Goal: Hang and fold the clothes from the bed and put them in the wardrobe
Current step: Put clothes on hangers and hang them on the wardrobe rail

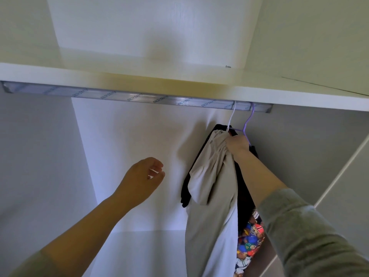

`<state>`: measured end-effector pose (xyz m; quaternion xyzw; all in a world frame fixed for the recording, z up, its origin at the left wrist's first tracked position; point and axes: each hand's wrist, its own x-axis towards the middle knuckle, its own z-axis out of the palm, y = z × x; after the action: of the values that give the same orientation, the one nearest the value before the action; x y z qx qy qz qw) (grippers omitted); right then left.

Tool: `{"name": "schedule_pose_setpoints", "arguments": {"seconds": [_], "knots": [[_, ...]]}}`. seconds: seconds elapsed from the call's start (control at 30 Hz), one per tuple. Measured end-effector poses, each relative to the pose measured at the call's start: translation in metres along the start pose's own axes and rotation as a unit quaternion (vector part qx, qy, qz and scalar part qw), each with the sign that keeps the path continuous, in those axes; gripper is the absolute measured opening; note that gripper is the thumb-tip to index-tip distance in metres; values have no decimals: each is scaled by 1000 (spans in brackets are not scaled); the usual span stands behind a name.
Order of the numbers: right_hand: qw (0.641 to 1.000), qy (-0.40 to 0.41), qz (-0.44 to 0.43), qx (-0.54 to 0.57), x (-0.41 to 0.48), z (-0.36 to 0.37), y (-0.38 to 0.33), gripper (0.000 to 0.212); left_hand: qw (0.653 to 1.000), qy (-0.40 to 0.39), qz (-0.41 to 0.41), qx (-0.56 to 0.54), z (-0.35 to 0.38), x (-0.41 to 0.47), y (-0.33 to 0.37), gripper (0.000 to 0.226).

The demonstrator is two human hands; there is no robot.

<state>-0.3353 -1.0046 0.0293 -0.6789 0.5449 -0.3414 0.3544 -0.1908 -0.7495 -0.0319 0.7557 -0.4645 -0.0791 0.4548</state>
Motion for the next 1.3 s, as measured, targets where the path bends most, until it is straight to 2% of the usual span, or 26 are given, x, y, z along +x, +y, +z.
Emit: {"name": "schedule_pose_setpoints", "arguments": {"seconds": [0.03,0.13,0.2,0.23,0.27,0.33,0.5,0.67,1.07,1.3], "knots": [[1000,6,-2,8,-2,0,3,22,1000,-1,-2,-4,1,-1,0,11],[998,12,-59,-35,-18,-5,6,31,1000,-7,-9,-19,3,-5,1,11],[990,28,-129,-51,-40,-8,6,11,999,-4,-13,-36,0,-8,0,11],[985,25,-165,-49,-53,-8,6,14,999,2,-16,-47,-2,-10,0,11],[982,11,-183,-36,-66,-8,5,27,998,9,-18,-54,-5,-11,-1,12],[981,-23,-192,-15,-95,-3,3,35,997,21,-24,-66,-12,-15,-2,13],[981,-91,-140,100,-161,7,5,24,992,48,-35,-114,-26,-34,-1,14],[971,-94,-67,208,-213,13,19,17,984,66,-45,-161,-44,-61,-3,15],[973,-174,-23,153,-303,54,33,18,979,25,-103,-175,-79,-130,-45,15],[955,-258,-60,131,-312,70,33,19,977,87,-144,-132,-85,-166,-43,14]]}}
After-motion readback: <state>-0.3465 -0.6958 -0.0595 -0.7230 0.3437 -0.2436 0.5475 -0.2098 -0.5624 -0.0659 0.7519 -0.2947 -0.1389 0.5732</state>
